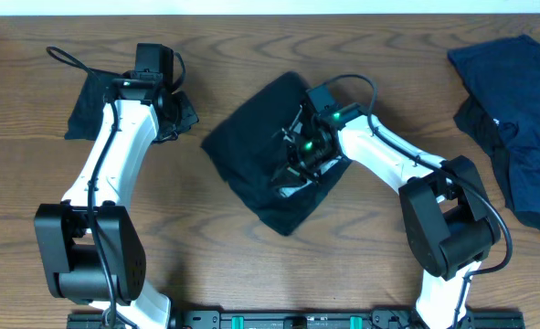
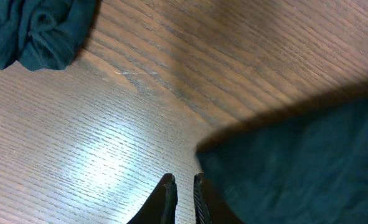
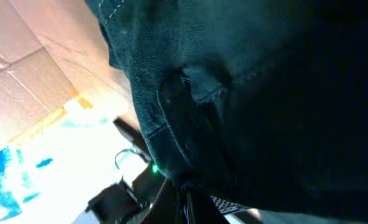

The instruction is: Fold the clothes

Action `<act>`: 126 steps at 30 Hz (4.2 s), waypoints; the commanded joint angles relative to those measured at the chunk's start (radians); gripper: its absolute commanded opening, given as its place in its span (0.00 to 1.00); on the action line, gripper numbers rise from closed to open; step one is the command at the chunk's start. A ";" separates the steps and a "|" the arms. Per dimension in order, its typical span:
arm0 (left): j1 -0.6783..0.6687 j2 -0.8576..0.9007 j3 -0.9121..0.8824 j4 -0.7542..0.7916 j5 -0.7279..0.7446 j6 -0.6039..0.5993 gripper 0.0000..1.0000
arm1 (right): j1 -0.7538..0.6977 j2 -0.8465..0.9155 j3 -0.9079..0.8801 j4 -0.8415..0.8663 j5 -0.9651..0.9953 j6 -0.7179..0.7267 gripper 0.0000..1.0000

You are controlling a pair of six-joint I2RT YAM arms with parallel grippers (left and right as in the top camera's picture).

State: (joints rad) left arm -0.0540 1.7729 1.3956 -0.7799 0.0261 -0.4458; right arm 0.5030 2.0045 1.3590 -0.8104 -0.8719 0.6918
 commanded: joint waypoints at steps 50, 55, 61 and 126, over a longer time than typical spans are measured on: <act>-0.345 0.145 -0.056 0.106 0.438 0.063 0.06 | -0.251 0.011 0.135 0.062 0.544 -0.356 0.01; -0.345 0.148 -0.056 -0.016 0.472 0.065 0.06 | -0.251 0.063 0.120 0.063 0.554 -0.357 0.02; -0.345 0.148 -0.072 -0.132 0.472 0.068 0.06 | -0.251 0.143 0.120 0.046 0.555 -0.357 0.03; -0.288 0.105 -0.263 -0.154 -0.086 0.074 0.06 | -0.445 0.084 0.275 -0.080 0.674 -0.462 0.99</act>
State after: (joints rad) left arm -0.3782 1.8702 1.1244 -0.9241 0.1005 -0.3965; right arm 0.0597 2.1128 1.6215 -0.8917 -0.2077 0.2405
